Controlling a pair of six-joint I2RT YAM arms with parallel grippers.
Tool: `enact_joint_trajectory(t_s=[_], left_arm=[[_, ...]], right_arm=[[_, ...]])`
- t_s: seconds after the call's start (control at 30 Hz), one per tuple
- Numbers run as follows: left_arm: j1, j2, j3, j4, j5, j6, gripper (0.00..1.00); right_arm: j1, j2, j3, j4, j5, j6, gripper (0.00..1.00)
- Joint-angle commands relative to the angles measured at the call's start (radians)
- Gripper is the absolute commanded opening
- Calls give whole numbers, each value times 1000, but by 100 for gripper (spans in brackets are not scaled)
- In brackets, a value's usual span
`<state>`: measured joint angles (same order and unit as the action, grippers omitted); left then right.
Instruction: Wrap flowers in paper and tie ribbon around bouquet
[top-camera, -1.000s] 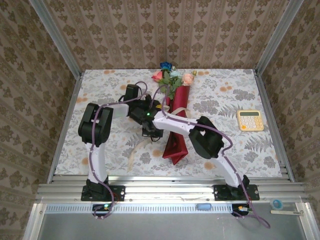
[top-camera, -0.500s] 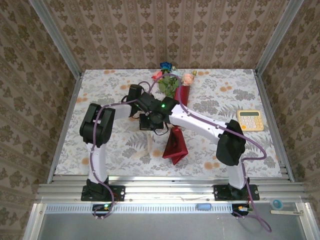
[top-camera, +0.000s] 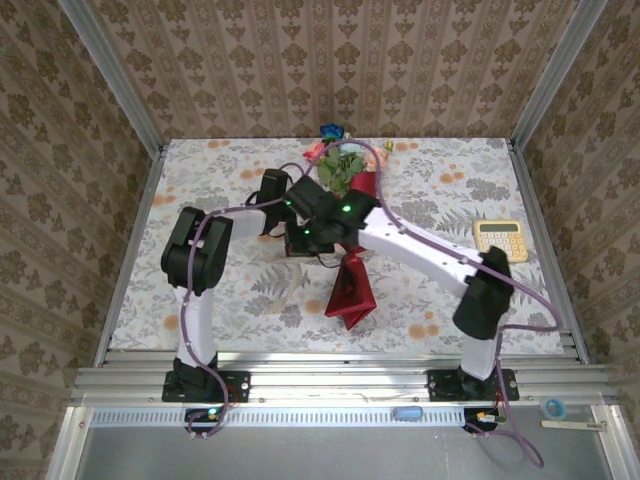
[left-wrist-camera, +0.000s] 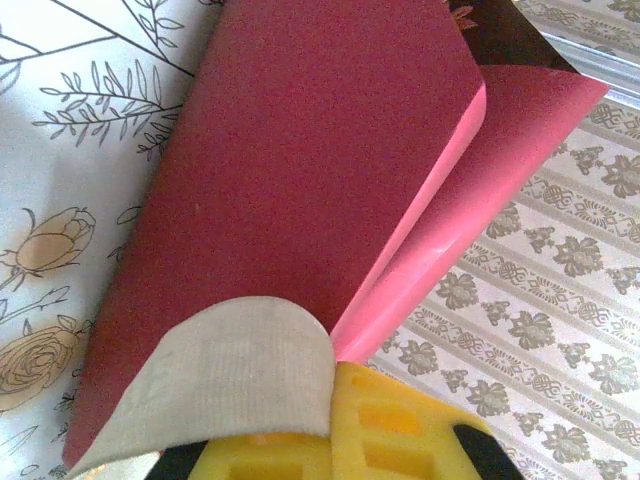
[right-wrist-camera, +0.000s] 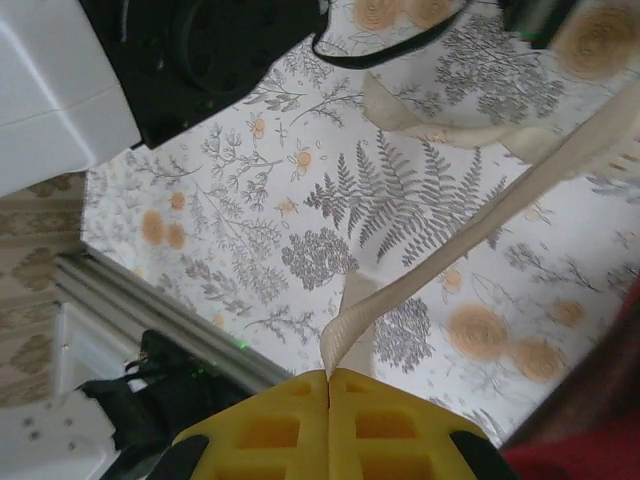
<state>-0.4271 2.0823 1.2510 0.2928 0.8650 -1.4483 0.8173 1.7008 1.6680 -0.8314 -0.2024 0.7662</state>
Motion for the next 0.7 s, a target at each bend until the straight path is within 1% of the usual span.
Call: enact_joint_trajectory(t_s=[0.0,0.07,0.17,0.23,0.3,0.4,0.5,0.6,0.67], left_arm=[[-10,-18,10,14,-10,-12,0],[-13,-23,9,9,-13,-12,0],[-20,-37,5,3,-20,-16,0],[-20,-57,-9,-6,-29,-18,0],[-18,-89,-30,-20,-41,-17,0],[-15,-149,-80,-46,-72,-18,0],[-11,-209,-125,-107,-110,-1,0],[-10,-242,-159,-142,-141,2,0],[-11,-255,-187,-142,-156,-16,0]], right_arm=[[-91,-94,-107,-31,-125,13,0],[-149,-142,-176,-66,-167,2,0],[-248,-201,-285,-106,-187,-31,0],[-321,-203,-343,-104,-205,-52,0],[-371,-185,-364,-93,-184,-83,0],[-428,-124,-337,-110,-112,-126,0],[-478,-69,-287,-141,-26,-164,0],[-510,-10,-258,-141,-18,-194,0],[-510,30,-238,-141,-25,-215,0]])
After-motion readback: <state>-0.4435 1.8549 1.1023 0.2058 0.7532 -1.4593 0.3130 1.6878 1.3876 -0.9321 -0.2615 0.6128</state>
